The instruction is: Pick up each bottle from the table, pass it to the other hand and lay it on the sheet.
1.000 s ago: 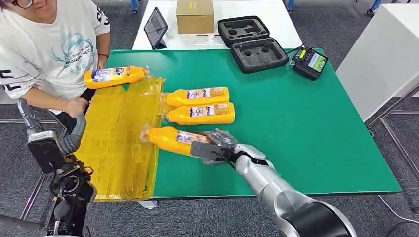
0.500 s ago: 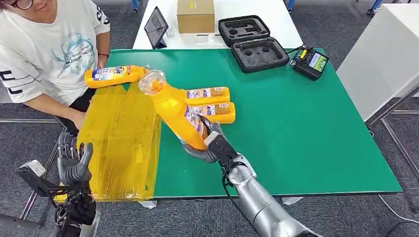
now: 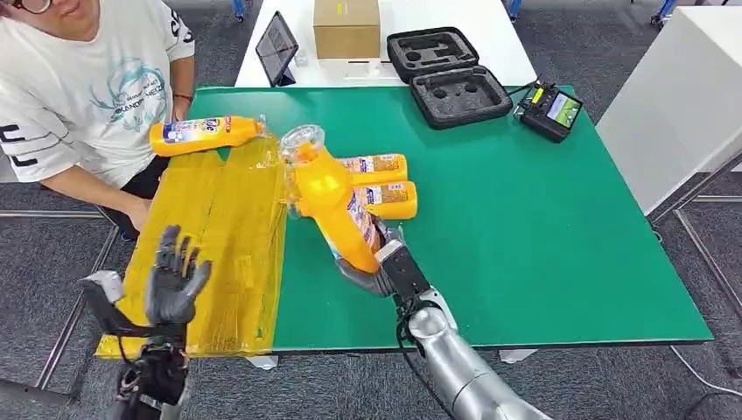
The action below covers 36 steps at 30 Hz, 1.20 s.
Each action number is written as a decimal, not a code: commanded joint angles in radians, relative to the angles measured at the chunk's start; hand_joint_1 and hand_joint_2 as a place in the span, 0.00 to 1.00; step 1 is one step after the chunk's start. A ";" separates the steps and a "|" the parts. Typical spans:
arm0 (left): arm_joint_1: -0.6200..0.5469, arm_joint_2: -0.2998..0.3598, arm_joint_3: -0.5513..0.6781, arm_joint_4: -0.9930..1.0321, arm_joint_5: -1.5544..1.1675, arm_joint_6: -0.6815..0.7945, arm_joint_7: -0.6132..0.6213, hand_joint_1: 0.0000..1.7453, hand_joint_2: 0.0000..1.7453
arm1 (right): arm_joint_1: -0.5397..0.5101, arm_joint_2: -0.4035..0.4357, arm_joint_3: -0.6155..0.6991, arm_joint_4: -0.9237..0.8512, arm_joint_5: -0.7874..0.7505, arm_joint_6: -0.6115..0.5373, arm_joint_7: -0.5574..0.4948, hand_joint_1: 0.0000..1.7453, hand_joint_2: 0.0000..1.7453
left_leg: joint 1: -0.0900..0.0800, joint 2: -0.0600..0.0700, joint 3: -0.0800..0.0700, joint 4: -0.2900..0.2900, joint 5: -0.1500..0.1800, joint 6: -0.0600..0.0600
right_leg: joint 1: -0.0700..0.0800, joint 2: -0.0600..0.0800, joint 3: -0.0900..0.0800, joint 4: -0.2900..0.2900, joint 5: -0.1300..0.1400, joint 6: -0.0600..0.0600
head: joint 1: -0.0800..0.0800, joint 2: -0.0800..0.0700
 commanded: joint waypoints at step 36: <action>-0.076 0.054 -0.359 0.028 0.046 -0.017 0.048 1.00 1.00 | -0.053 0.113 0.267 0.300 0.180 -0.003 0.089 1.00 1.00 | 0.001 -0.001 0.002 0.000 0.000 -0.001 | 0.001 -0.001 0.001 0.000 -0.001 -0.001 | 0.000 0.000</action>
